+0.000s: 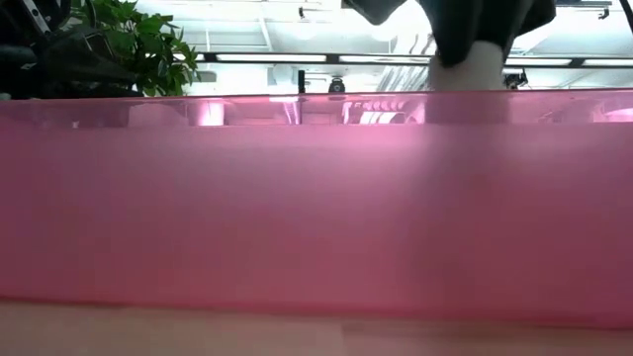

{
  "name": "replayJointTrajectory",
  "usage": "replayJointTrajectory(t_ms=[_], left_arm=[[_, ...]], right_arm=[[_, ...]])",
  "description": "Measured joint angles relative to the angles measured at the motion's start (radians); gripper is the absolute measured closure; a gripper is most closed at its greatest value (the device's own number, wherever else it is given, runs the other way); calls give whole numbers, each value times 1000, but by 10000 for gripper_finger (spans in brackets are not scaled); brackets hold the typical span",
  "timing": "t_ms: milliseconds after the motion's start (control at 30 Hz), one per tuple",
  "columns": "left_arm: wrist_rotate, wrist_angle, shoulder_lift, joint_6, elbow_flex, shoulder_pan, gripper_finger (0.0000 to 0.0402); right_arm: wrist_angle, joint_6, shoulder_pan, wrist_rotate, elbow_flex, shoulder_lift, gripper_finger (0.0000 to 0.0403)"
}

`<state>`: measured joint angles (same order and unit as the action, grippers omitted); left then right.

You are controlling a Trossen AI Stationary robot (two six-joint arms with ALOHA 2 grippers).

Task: Pick and place pill bottles into a basket
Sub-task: Put the white pill bottle into the red bin

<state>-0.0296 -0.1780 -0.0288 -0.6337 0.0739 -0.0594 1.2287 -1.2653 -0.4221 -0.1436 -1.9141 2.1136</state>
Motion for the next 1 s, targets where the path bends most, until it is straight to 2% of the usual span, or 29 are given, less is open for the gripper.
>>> replayJointTrajectory(t_ms=[467, 1000], left_arm=[[0, 0, 0, -2, 0, 0, 257], [0, 0, 0, -2, 0, 0, 257]], right_arm=[[-75, -18, 3, 24, 79, 0, 262], [-75, -17, -2, 27, 80, 0, 262]])
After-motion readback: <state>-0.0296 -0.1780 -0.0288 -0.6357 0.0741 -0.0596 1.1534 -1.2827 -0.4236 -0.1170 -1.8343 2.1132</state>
